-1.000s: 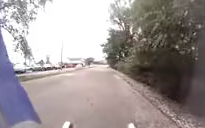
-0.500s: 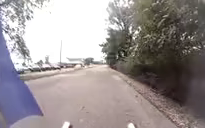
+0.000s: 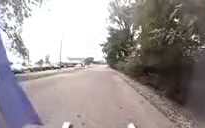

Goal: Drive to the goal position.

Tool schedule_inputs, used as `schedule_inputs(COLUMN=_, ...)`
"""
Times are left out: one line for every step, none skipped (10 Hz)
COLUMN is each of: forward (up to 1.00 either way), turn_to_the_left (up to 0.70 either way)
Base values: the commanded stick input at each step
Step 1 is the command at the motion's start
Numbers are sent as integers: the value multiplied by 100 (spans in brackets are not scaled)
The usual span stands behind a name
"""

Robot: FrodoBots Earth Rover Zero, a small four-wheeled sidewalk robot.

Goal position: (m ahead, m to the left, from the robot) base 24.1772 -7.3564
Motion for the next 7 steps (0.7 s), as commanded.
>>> schedule_inputs(forward=60, turn_to_the_left=0)
schedule_inputs(forward=60, turn_to_the_left=0)
schedule_inputs(forward=60, turn_to_the_left=0)
schedule_inputs(forward=60, turn_to_the_left=0)
schedule_inputs(forward=60, turn_to_the_left=0)
schedule_inputs(forward=60, turn_to_the_left=0)
schedule_inputs(forward=60, turn_to_the_left=0)
